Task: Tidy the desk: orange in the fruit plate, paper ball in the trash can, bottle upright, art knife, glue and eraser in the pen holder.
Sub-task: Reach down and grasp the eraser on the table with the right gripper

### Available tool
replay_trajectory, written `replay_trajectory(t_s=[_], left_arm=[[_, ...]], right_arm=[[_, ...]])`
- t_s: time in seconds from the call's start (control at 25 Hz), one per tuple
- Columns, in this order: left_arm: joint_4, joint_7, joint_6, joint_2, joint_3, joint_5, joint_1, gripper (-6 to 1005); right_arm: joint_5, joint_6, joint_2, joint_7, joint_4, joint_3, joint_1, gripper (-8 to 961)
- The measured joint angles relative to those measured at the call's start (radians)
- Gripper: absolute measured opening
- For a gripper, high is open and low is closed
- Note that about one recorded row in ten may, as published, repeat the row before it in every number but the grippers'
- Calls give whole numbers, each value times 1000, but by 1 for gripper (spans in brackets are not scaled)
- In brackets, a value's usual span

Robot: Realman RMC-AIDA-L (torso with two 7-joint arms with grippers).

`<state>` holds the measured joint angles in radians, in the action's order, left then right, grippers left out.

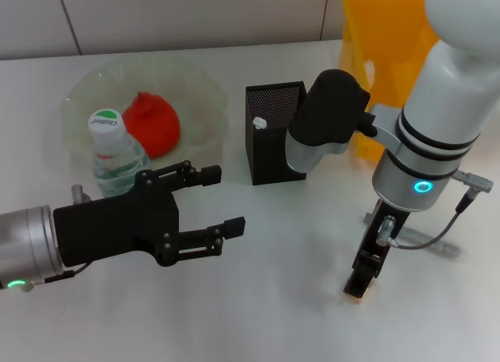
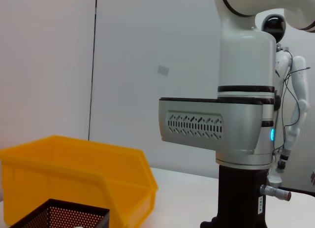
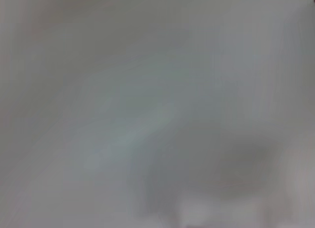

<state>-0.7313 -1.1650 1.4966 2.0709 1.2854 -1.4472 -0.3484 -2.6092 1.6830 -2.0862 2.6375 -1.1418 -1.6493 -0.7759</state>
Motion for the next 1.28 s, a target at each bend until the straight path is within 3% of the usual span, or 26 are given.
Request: replay_trajectory(t_s=[1.28], left_arm=[[3, 1, -7, -2, -9, -2, -9, 788]], right_arm=[[19, 2, -3, 39, -5, -65, -14, 748]])
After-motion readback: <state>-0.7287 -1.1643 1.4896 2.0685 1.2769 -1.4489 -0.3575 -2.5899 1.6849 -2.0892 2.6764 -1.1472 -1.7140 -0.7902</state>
